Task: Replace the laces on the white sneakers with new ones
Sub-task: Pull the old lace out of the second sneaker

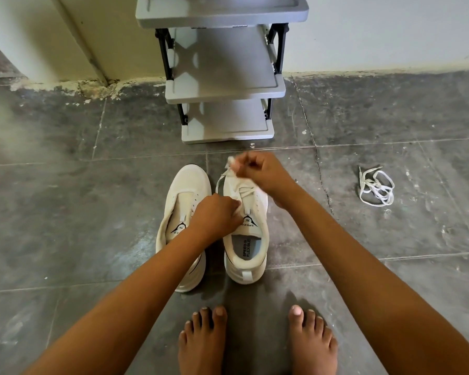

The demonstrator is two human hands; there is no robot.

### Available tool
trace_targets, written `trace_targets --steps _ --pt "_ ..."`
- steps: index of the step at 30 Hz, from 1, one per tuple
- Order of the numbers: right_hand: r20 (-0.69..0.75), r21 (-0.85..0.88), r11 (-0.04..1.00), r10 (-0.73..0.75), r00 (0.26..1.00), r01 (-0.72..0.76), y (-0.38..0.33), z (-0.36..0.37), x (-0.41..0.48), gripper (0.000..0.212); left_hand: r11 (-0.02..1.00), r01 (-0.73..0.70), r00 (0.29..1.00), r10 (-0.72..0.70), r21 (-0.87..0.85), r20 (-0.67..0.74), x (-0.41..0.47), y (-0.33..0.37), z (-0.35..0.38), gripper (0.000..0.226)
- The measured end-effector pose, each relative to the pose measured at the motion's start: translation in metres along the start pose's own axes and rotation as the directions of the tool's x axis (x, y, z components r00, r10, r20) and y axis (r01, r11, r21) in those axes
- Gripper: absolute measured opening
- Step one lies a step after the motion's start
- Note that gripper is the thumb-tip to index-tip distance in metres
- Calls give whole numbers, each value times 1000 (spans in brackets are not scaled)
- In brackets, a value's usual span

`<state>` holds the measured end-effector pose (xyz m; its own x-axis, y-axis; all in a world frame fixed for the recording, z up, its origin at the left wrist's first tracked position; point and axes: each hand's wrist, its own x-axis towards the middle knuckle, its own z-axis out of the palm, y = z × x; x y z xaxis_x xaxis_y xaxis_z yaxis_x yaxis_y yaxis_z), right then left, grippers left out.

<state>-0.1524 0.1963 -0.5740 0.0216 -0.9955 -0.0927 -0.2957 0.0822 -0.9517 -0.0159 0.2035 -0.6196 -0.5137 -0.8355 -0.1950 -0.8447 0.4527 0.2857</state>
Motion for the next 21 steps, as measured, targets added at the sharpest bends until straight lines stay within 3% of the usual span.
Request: trace_targets --steps 1,2,5,7,9,11,13,18,21 --pt "-54 141 989 -32 998 40 -7 -3 4 7 1000 -4 1000 4 -4 0 0 0 0 37" --pt "-116 115 992 -47 992 60 -14 -5 7 6 1000 0 1000 0 -12 2 0 0 -1 38" --pt "-290 -218 974 1 957 -67 -5 -7 10 7 999 22 1000 -22 -41 5 -2 -1 -2 38" --pt "-329 -292 934 103 939 -205 13 -10 1 21 997 33 999 -33 -68 0 -3 -3 -2 39" --pt "-187 -417 855 251 950 -308 29 -9 -13 57 994 39 999 -39 -101 5 -5 -2 -1 38" --pt "-7 -501 824 302 953 -265 43 -6 -26 83 990 52 999 -52 -133 2 -5 0 -1 40" --pt "77 -509 842 250 965 -178 51 -3 -34 80 980 80 997 -82 -184 -4 -4 -2 -3 40" --pt "31 -483 852 249 968 -204 59 -4 -43 56 903 168 981 -194 -394 -27 -7 -13 -6 37" --pt "59 -543 819 254 965 -182 64 4 -48 58 935 127 989 -143 -331 -24 -6 -7 -6 50"
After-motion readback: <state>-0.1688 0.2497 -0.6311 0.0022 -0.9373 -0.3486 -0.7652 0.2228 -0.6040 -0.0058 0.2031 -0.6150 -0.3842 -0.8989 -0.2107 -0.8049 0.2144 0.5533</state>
